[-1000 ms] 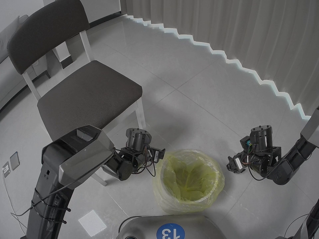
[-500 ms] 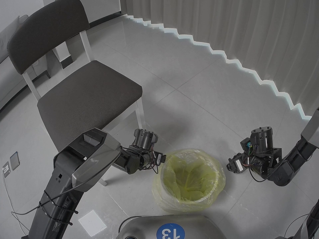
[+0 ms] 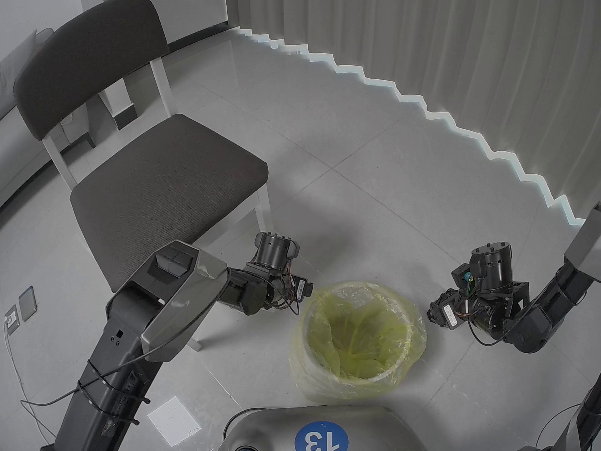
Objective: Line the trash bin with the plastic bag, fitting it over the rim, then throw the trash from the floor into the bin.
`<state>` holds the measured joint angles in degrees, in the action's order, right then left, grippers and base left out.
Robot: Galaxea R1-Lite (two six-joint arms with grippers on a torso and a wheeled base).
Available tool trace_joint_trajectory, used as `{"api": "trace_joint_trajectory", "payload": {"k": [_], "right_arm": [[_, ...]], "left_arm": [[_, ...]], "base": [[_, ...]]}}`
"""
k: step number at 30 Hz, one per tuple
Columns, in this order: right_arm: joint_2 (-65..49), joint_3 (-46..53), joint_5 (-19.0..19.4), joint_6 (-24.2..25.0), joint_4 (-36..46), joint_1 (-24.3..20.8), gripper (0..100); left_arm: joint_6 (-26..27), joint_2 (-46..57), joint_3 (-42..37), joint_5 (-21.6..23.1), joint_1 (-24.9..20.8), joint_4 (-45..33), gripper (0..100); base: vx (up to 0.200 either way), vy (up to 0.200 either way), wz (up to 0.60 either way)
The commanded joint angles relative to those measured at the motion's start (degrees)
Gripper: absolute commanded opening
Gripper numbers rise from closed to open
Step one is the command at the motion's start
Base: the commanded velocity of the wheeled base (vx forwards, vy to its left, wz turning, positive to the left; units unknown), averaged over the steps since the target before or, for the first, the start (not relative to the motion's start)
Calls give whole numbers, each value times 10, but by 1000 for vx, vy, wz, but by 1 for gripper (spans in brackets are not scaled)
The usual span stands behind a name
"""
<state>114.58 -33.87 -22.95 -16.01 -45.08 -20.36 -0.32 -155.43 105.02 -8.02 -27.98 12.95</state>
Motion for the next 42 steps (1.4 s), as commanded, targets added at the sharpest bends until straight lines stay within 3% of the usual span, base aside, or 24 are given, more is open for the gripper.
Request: {"api": "trace_joint_trajectory", "payload": {"k": [1, 11, 21, 34, 42], "right_arm": [[31, -4, -1, -1, 0, 1, 100], [157, -69, -2, -2, 0, 19, 100], [263, -188, -2, -54, 35, 24, 100], [300, -328, -2, -50, 197, 21, 100], [294, -333, -17, -47, 199, 27, 100]], "left_arm": [[-3, 63, -44, 0, 8, 4, 100], [-8, 188, -156, 6, 8, 49, 100], [-20, 323, -350, 8, 7, 200, 100], [-22, 393, -409, 22, 22, 219, 100], [-23, 401, -446, 24, 23, 258, 100]], "base": [[0, 0, 0], [0, 0, 0], [0, 0, 0], [0, 0, 0], [0, 0, 0]]}}
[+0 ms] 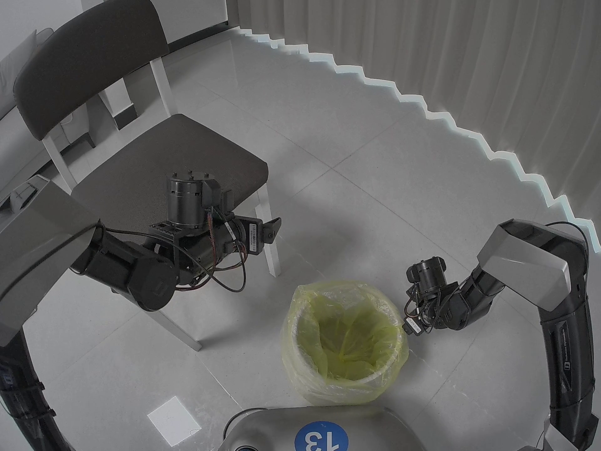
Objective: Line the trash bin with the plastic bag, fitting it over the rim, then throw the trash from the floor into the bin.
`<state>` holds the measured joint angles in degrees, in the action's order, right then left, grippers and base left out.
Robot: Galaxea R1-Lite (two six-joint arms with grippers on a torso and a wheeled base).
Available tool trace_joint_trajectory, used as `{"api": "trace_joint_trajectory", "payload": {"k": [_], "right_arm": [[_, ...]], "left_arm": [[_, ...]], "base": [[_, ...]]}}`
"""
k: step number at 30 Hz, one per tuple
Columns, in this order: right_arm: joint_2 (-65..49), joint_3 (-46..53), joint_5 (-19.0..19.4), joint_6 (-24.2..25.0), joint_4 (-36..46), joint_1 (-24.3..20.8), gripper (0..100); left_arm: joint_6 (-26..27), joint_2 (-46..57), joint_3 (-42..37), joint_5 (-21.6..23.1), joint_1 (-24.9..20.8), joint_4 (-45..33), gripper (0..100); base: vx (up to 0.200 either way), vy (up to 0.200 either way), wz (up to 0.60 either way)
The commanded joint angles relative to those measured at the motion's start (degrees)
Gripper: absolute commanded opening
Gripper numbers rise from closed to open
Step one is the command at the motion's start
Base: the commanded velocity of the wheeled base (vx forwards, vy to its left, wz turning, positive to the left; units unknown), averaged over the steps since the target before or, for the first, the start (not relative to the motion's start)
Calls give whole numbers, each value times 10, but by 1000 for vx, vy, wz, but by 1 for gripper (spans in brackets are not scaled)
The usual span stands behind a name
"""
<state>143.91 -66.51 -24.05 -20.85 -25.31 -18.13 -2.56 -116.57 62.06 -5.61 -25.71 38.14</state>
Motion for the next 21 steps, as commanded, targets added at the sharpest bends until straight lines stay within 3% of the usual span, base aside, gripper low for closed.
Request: {"api": "trace_joint_trajectory", "payload": {"k": [1, 6, 10, 13, 21], "right_arm": [[1, -9, -13, 2, 1, 8, 100], [8, -33, -25, 32, 2, 16, 100], [37, -79, -34, 112, 11, 17, 100], [43, -114, -41, 150, 70, 23, 100], [44, -133, -45, 173, 106, 40, 100]], "left_arm": [[-1, 16, -21, 0, 0, 11, 100], [-5, 28, -43, -1, 0, 26, 100], [-6, 42, -59, -1, 0, 31, 100], [-7, 49, -64, -1, 0, 31, 100], [-8, 58, -88, 2, 1, 48, 100]], "base": [[0, 0, 0], [0, 0, 0], [0, 0, 0], [0, 0, 0], [0, 0, 0]]}}
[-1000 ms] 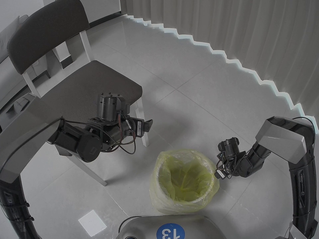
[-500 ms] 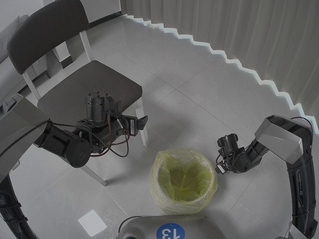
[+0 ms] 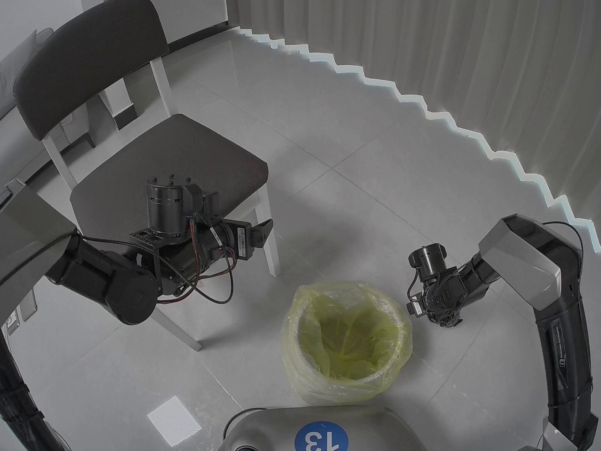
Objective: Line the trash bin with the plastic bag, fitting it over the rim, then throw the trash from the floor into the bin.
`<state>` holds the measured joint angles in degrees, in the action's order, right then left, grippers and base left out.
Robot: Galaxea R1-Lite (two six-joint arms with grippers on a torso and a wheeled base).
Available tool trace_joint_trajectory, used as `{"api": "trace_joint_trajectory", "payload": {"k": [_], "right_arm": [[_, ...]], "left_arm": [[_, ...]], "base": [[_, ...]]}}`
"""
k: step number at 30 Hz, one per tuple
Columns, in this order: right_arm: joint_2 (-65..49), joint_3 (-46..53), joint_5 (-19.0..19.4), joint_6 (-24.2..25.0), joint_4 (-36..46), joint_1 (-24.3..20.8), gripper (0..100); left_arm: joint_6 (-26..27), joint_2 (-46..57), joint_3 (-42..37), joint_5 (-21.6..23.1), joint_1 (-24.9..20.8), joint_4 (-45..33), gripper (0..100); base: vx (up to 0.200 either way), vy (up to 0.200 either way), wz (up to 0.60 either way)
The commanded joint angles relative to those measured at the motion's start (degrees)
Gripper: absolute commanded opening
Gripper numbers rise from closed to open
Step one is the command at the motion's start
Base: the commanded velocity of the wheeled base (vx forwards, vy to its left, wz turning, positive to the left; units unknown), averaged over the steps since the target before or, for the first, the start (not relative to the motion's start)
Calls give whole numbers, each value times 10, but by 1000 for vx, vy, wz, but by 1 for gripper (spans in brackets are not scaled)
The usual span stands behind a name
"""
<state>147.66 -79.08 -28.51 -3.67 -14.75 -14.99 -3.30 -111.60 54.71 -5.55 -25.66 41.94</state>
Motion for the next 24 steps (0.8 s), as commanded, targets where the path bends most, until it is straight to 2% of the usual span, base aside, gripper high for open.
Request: {"api": "trace_joint_trajectory", "payload": {"k": [1, 9, 18, 24], "right_arm": [[7, -7, -1, 2, 0, 10, 100], [12, -26, -33, 0, 12, 26, 100], [24, -63, -33, 12, 33, 41, 100], [53, -116, -37, 43, 33, 41, 100]], "left_arm": [[0, 8, -19, 1, 2, 19, 100], [1, 10, -29, 17, 18, 32, 100], [2, 18, -31, 17, 18, 33, 100], [2, 24, -35, 17, 18, 32, 100]], "base": [[0, 0, 0], [0, 0, 0], [0, 0, 0], [0, 0, 0]]}}
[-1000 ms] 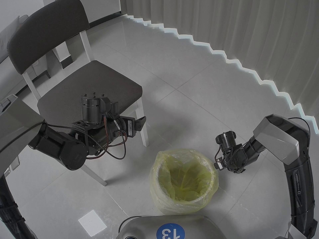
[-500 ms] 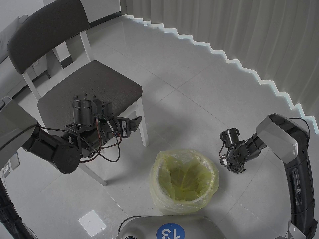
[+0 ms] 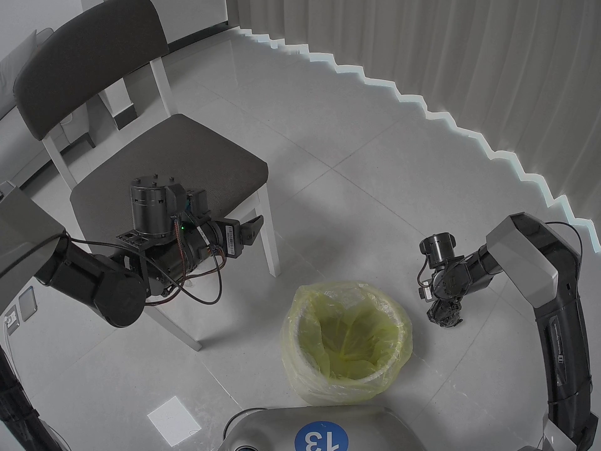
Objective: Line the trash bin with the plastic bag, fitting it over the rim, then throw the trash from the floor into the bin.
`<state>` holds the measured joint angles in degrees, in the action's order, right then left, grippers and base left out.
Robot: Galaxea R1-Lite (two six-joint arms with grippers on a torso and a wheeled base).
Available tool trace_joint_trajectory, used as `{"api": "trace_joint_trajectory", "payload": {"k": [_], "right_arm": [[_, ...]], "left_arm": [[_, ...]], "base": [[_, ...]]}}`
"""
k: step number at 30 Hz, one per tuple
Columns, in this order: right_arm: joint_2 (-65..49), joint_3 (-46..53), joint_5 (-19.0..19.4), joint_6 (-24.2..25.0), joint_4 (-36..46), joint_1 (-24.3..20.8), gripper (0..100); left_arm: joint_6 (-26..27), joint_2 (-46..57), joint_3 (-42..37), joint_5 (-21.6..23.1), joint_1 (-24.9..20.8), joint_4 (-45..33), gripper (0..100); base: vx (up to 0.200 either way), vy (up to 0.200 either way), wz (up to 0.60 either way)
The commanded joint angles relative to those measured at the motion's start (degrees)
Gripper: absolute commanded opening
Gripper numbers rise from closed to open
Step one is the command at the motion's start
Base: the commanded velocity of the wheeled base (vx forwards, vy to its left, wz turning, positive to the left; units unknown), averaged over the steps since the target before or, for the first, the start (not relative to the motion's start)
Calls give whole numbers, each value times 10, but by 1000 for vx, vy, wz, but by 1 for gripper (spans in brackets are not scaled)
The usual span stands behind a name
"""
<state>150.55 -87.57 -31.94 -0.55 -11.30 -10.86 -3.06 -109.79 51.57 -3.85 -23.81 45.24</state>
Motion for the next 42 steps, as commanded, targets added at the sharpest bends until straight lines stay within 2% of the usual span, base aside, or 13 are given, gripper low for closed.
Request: {"api": "trace_joint_trajectory", "payload": {"k": [1, 8, 27, 35, 42], "right_arm": [[26, -38, -3, 14, 1, 0, 100], [62, -82, -44, 9, 9, 12, 100], [112, -190, -47, 20, 113, 24, 100], [156, -270, -47, 85, 214, 21, 100], [161, -270, -47, 92, 243, 21, 100]], "left_arm": [[0, 9, -6, 0, -1, -1, 100], [1, 11, -18, 1, -1, 1, 100], [1, -6, -30, 11, 4, 29, 100], [1, -7, -23, 11, 3, 29, 100], [1, -8, -24, 11, 4, 29, 100]], "base": [[0, 0, 0], [0, 0, 0], [0, 0, 0], [0, 0, 0], [0, 0, 0]]}}
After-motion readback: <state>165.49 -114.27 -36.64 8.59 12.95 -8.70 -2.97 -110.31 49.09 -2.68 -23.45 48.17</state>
